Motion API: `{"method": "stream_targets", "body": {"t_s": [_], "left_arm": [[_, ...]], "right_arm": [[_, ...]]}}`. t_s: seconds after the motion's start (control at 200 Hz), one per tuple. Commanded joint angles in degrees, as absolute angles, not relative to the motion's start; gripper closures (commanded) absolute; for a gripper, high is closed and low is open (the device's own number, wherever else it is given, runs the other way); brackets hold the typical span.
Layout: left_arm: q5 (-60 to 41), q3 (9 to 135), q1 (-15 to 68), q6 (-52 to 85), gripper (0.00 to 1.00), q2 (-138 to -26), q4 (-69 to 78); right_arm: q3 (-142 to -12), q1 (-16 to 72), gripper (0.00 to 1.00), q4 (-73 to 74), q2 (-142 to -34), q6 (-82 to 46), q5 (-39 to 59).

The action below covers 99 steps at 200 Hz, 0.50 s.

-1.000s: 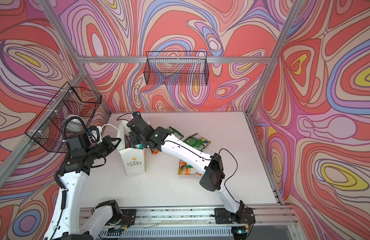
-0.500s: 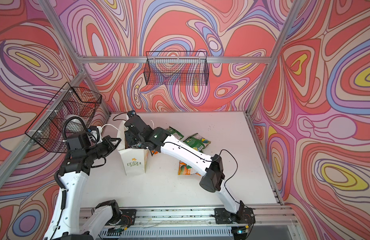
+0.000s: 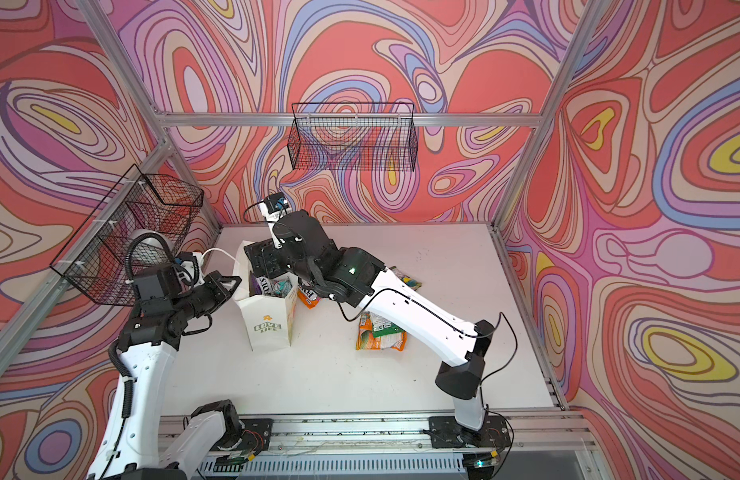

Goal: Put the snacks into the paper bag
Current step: 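Raise the right gripper out of the paper bag and move it toward the green snacks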

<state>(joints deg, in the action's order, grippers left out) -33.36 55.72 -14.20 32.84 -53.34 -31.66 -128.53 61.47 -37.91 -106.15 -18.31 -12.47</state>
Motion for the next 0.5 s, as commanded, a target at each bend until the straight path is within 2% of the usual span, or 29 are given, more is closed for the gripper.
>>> {"method": "stream_targets", "body": {"t_s": [0.0,0.225,0.311,0.491], "left_arm": [[-33.38,56.25,-14.33,32.66,1.0,-53.11,-30.01],[-33.19,56.33,-14.34,32.52,1.0,-53.16,-30.03],[-33.31,56.34,-14.37,32.59,1.0,-53.13,-30.04],[-33.28,56.18,-14.38,32.61,1.0,-53.24,-30.06]], "right_arm": [[-125.33,61.66,0.09,-38.39,-103.34,-16.45,-18.53],[-116.63,58.55,0.02,-40.57,-94.33,-18.77,-26.56],[-112.52,53.11,0.02,-42.28,-90.7,-22.21,-24.02],[-96.93,36.5,0.02,-39.41,-84.5,-29.49,-11.47]]}}
